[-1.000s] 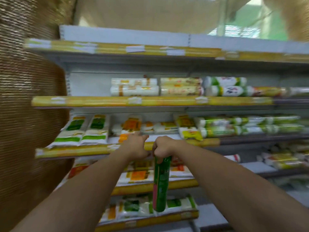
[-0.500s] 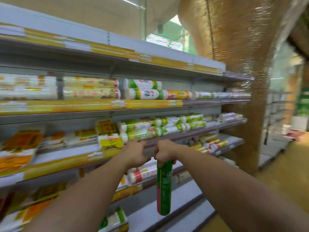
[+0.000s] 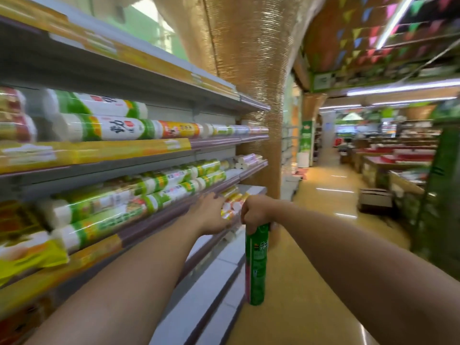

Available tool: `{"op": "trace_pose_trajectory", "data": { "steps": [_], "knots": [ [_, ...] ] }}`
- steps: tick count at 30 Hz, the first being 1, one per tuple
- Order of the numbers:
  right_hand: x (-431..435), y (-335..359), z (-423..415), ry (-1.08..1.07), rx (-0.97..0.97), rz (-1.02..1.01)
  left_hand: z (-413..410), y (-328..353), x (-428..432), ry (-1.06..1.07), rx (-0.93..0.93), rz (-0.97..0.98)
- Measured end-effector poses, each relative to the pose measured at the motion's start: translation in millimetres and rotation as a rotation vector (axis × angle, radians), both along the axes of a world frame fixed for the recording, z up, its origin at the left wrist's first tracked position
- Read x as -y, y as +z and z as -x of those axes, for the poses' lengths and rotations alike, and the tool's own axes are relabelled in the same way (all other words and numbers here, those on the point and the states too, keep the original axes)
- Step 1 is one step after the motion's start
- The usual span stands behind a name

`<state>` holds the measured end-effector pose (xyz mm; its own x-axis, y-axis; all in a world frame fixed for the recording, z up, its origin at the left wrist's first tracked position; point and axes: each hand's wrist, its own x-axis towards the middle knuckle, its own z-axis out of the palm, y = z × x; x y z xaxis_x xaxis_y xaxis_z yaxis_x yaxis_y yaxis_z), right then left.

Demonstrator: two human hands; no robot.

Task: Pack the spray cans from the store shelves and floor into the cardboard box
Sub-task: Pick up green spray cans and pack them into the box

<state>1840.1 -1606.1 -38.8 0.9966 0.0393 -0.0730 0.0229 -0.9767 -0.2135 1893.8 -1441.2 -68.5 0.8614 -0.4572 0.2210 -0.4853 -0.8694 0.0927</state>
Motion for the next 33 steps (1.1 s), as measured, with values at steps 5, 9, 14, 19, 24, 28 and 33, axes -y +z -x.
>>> {"op": "trace_pose_trajectory", "data": {
  "steps": [5,9,14,19,24,28,33],
  "knots": [
    [26,-5,-18,-0.181,-0.010,0.005,-37,-10,35,-0.164,-0.034,-0.033],
    [49,-11,-31,-0.296,-0.018,-0.007,-69,-19,67,-0.257,-0.048,-0.055],
    [87,-27,-51,-0.380,-0.020,-0.013,-99,-37,115,-0.325,-0.091,-0.056],
    [138,-57,-78,-0.429,-0.093,-0.019,-123,-69,173,-0.364,-0.141,-0.065],
    [193,-96,-114,-0.414,-0.178,-0.017,-151,-98,230,-0.359,-0.193,-0.128],
    [232,-145,-137,-0.408,-0.255,-0.038,-174,-138,269,-0.335,-0.288,-0.171],
    [270,-212,-163,-0.427,-0.335,-0.096,-200,-201,305,-0.313,-0.414,-0.224]
  ]
}}
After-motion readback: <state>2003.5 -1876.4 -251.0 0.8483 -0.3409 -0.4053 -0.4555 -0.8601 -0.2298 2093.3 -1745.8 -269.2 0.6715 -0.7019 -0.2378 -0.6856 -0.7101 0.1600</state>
